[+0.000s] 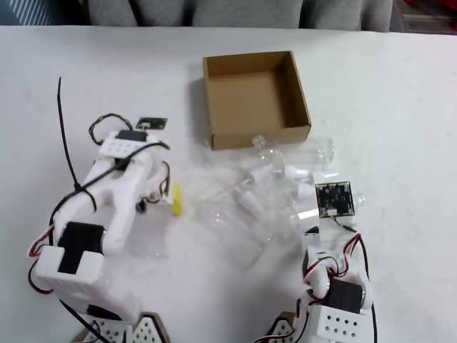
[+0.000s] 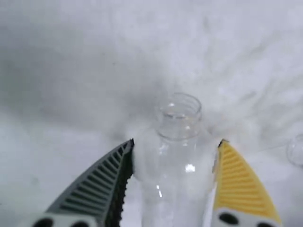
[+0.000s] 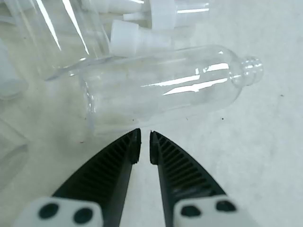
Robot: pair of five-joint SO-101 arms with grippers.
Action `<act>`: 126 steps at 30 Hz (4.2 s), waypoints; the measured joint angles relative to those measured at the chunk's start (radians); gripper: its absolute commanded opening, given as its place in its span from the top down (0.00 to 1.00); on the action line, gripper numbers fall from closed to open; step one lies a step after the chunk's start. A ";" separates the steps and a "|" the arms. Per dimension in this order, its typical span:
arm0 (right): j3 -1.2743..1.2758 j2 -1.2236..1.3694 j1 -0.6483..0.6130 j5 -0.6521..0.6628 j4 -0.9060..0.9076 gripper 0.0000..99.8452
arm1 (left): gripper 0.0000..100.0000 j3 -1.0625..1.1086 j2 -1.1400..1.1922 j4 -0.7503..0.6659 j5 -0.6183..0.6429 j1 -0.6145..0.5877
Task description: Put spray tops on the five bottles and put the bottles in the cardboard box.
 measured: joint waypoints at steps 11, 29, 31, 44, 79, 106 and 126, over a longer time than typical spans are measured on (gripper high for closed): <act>0.000 0.000 0.000 0.000 0.000 0.98 | 0.71 0.000 0.000 0.049 -0.026 -0.002; 0.000 0.000 0.000 0.000 0.000 0.98 | 0.83 0.051 -0.135 -0.008 -0.032 -0.021; 0.000 0.000 0.000 0.000 0.000 0.98 | 0.85 0.060 -0.150 -0.003 -0.032 -0.021; 0.000 0.000 0.000 0.000 0.000 0.98 | 0.85 0.236 -0.634 -0.069 -0.035 0.021; 0.000 0.000 0.000 0.000 0.000 0.98 | 0.85 0.689 -1.320 -0.316 -0.141 0.051; 0.000 0.000 0.000 0.000 0.000 0.98 | 0.69 0.299 -0.342 -0.308 -0.138 -0.031; 0.000 0.000 0.000 0.000 0.000 0.98 | 0.69 0.157 -0.333 -0.180 -0.141 -0.035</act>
